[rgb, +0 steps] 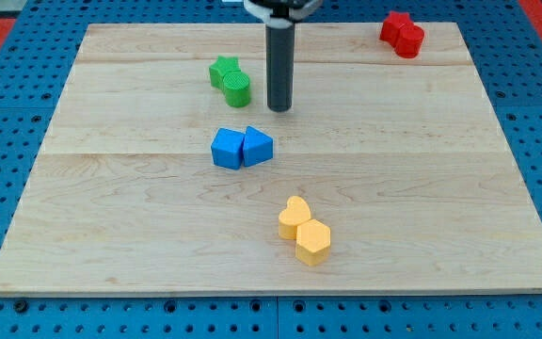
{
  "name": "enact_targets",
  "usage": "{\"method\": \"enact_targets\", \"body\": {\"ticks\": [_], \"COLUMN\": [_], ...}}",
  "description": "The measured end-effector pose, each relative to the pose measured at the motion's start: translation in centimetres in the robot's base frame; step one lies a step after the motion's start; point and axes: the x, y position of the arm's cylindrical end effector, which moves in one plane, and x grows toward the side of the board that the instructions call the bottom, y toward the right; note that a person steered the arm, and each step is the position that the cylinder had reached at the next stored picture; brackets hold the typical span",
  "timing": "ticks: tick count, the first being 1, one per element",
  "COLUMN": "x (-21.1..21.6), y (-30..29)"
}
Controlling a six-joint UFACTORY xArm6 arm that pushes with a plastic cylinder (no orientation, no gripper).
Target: Move the green blocks to the left top of the board
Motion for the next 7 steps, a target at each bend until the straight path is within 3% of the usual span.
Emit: {"method": "enact_targets", "body": {"ticks": [2, 7], "x": [0.2, -9.7], "y": [-3.6, -7.9]}}
